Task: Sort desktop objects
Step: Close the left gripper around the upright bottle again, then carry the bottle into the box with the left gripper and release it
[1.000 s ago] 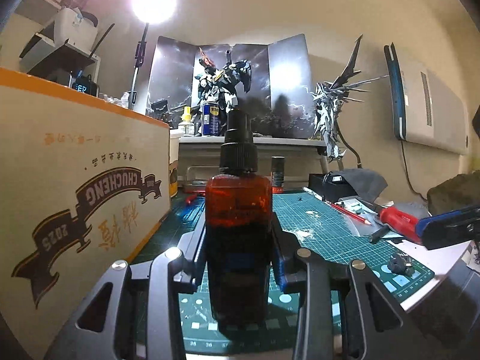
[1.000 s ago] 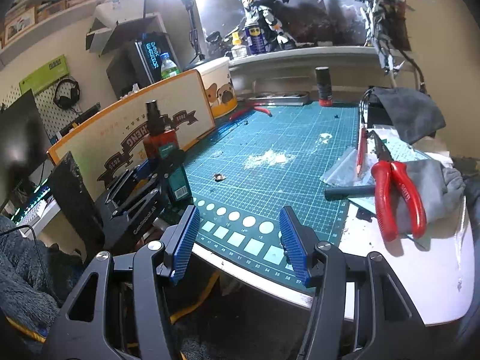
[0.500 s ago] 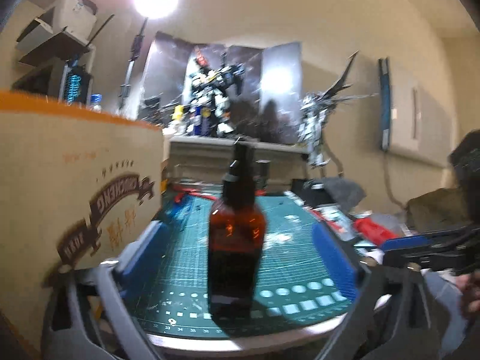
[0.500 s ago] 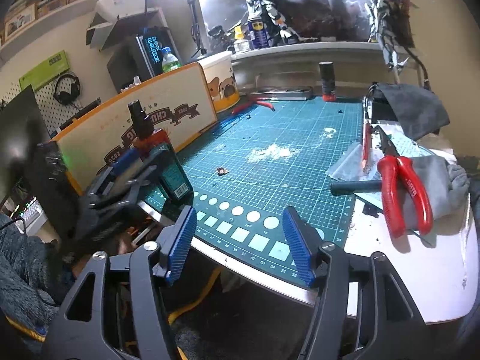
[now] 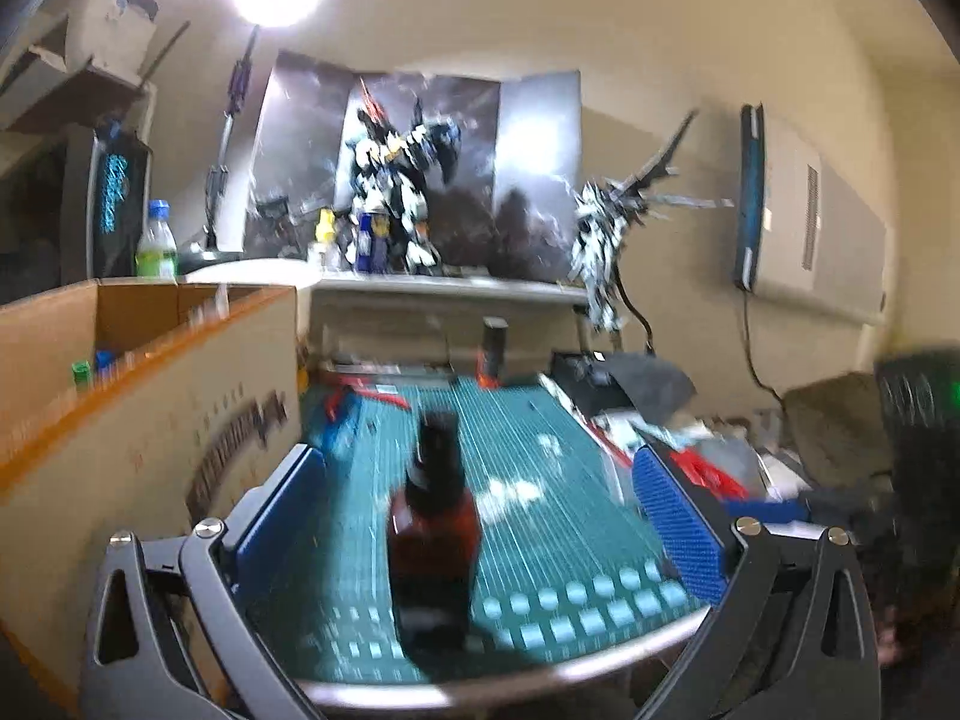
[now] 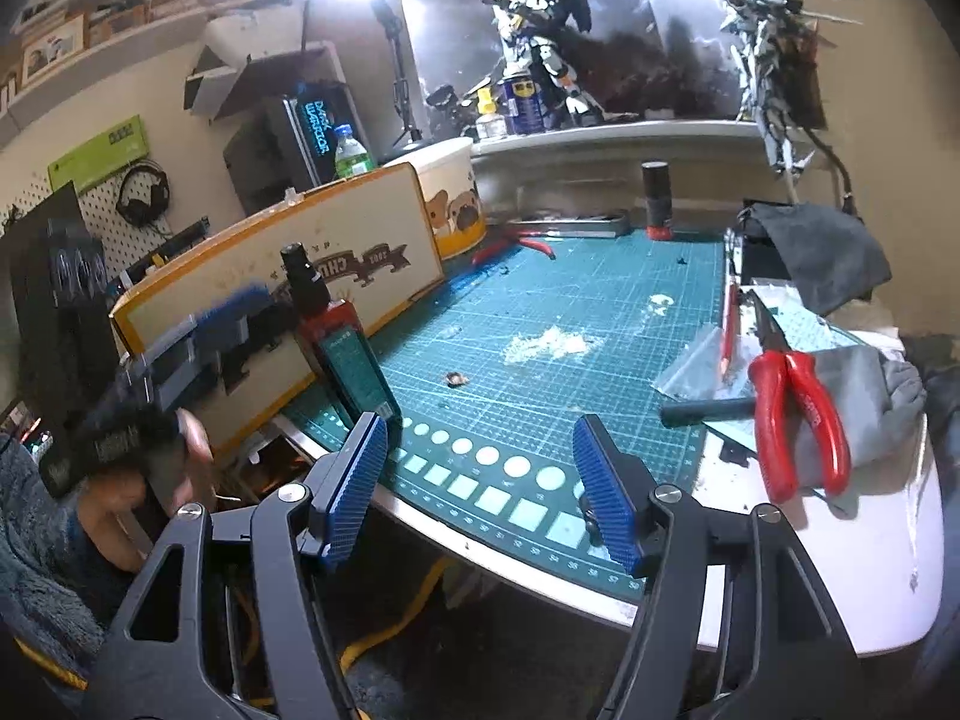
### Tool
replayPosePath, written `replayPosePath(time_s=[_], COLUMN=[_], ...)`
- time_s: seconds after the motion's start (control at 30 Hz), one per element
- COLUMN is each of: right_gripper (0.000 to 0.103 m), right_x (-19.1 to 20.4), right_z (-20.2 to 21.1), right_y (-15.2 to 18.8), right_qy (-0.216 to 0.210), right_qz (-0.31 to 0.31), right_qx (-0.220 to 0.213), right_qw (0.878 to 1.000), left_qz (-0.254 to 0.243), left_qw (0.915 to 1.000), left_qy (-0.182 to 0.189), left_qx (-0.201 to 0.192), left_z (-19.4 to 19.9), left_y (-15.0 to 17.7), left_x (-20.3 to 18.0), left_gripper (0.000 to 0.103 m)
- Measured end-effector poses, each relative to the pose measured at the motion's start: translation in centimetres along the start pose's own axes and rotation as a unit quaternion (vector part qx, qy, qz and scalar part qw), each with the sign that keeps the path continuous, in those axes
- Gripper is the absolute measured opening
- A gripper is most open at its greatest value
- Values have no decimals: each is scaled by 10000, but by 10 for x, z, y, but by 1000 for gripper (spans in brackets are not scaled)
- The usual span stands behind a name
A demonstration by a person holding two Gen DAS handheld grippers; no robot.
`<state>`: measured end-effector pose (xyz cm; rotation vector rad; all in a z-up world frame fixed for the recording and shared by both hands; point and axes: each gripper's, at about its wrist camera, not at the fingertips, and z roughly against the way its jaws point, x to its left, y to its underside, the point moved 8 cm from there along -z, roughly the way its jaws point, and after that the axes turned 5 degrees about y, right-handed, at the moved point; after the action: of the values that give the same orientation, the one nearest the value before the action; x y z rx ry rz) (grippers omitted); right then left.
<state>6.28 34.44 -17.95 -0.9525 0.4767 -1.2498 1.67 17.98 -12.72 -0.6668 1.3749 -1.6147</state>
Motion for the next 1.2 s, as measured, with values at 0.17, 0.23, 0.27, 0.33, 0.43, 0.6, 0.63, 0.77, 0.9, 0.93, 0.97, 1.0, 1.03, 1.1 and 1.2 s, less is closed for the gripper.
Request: replayPosePath(time_s=[0.17,0.23,0.27,0.33,0.43,0.6,0.63,0.77,0.9,0.93,0.97,1.0,1.03,1.1,1.2], right_gripper=[62,62,62,62,62,62,62,62,62,62,62,62,62,62,62], right_x=[-6,-8,-8,-9,-9,-9,-9,-7,-6,-6,-6,-6,-6,-5,-4], right_z=[5,7,7,7,5,0,-1,-4,-5,-6,-6,-7,-7,-9,-12], right_y=[2,1,1,0,1,4,5,6,6,6,5,5,5,3,0], right_qy=[52,48,38,28,13,-4,-8,-25,-49,-51,-51,-49,-58,-81,-121], right_qz=[-50,-70,-79,-87,-82,-113,-113,-92,-89,-89,-89,-90,-92,-84,-62], right_qx=[-6,-22,-32,-40,-15,50,56,91,91,95,98,99,97,95,91], right_qw=[10000,10000,10000,10000,10000,9999,9999,9999,9999,9999,9999,9999,9999,9999,9999], left_qz=[87,14,-3,-14,-52,-197,-196,-156,-124,-130,-130,-115,-48,70,166], left_qw=[9993,9988,9985,9982,9980,9975,9974,9975,9976,9977,9979,9981,9987,9994,9996], left_qy=[-349,-453,-513,-584,-586,-632,-633,-625,-574,-555,-527,-492,-437,-333,-188], left_qx=[81,178,167,143,217,264,267,298,354,361,364,344,274,110,-134], left_z=[-12,-17,-17,-16,-17,-18,-18,-19,-20,-19,-17,-14,-8,6,31], left_y=[-3,1,2,4,9,11,11,9,6,3,-1,-6,-14,-34,-74], left_x=[10,10,11,12,12,9,9,11,11,11,10,10,10,12,18], left_gripper=[67,54,52,52,44,22,22,22,22,21,21,21,21,21,21])
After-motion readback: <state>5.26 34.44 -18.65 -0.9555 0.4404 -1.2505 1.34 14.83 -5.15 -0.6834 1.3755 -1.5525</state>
